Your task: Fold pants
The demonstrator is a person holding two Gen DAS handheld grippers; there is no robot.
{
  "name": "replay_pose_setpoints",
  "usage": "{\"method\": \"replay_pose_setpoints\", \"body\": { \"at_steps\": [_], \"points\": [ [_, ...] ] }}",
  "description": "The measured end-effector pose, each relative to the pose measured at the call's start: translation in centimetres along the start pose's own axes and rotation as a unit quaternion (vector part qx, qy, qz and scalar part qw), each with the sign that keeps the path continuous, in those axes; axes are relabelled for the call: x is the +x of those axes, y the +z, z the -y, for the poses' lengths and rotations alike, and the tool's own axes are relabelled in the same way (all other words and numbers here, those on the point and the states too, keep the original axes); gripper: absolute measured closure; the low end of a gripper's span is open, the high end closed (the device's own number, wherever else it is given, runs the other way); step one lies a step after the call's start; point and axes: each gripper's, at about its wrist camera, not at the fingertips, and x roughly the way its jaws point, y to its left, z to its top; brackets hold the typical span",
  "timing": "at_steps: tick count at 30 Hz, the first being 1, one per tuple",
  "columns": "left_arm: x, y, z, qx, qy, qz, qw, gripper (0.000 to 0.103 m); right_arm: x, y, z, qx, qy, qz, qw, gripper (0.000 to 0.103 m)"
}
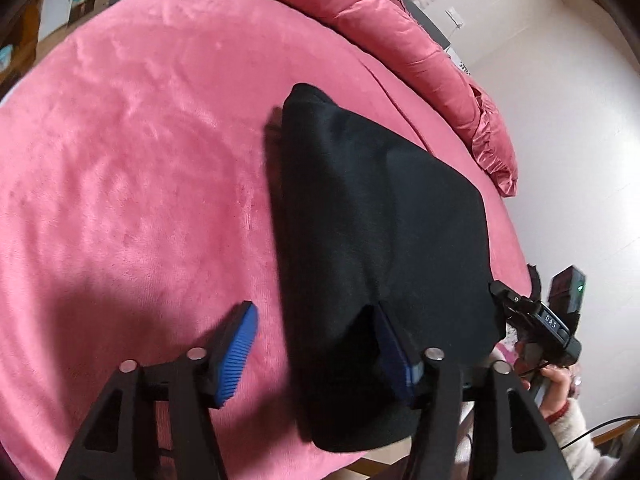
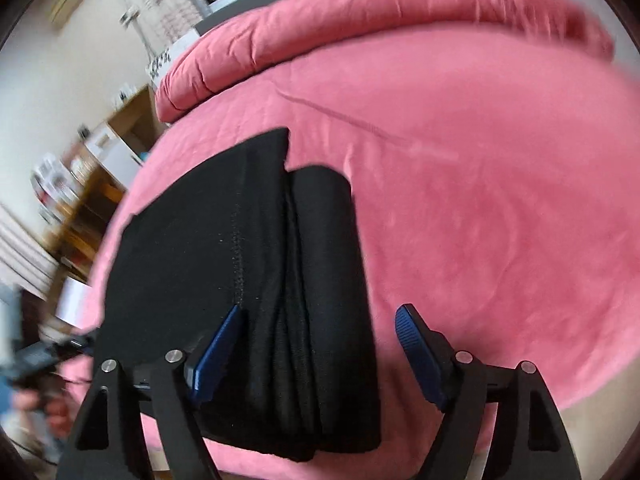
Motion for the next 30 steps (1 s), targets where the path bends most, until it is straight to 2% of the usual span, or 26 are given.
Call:
{"method": "replay_pose_setpoints", "body": {
  "at_steps": [5, 7, 10, 12, 14, 17, 20, 22, 23, 24, 26, 30],
  "points": [
    [0.9, 0.7, -0.3, 0.012, -0.021, -0.005, 0.9997, 0.037, 1.8, 0.3, 2.1, 0.051, 0.074, -0.028, 0.996, 0.024],
    [1.4, 0.9, -0.5, 0.014, -0.027, -0.011, 0.9995, 0.036, 2.4, 0.5, 1.8, 0.049, 0.084, -0.029, 0.995, 0.026],
    [1.5, 1.0, -0.8, 0.009, -0.040, -0.018, 0.9990, 0.039, 3.4, 0.8, 0.6, 0.026, 0.067, -0.033, 0.997, 0.029],
    [1.2, 1.2, -1.2, -0.008, -0.072, -0.028, 0.9970, 0.052, 3.6, 0.8, -0.2, 0.010, 0.057, -0.031, 0.998, 0.029],
    [0.8, 1.3, -1.5, -0.018, -0.096, -0.023, 0.9950, 0.052, 3.6, 0.8, -0.2, 0.007, 0.054, -0.031, 0.998, 0.030],
    [1.0, 1.2, -1.8, -0.029, -0.106, -0.023, 0.9937, 0.046, 3.6, 0.7, 0.3, 0.020, 0.066, -0.023, 0.997, 0.031],
    [1.2, 0.8, -0.4, -0.004, -0.107, -0.013, 0.9941, 0.030, 3.5, 0.5, 0.0, 0.013, 0.056, -0.017, 0.998, 0.034],
    [1.9, 0.9, 1.2, 0.046, -0.068, -0.010, 0.9966, 0.030, 3.4, 0.5, -0.6, 0.000, 0.045, -0.014, 0.999, 0.037],
    [1.8, 0.8, 1.5, 0.059, -0.059, -0.007, 0.9965, 0.038, 3.3, 0.5, -0.8, -0.003, 0.042, -0.011, 0.999, 0.040],
    [1.5, 0.9, 1.7, 0.061, -0.060, -0.001, 0.9963, 0.051, 3.0, 0.4, -1.0, -0.003, 0.041, -0.005, 0.999, 0.043],
    [0.5, 1.0, 2.1, 0.069, -0.048, 0.015, 0.9964, 0.066, 2.2, 0.3, -1.3, -0.002, 0.042, 0.012, 0.999, 0.047],
    [-1.7, 1.2, 4.2, 0.132, -0.020, 0.040, 0.9902, 0.072, 1.0, 0.4, -3.1, -0.029, 0.034, 0.036, 0.998, 0.052]
  ]
}}
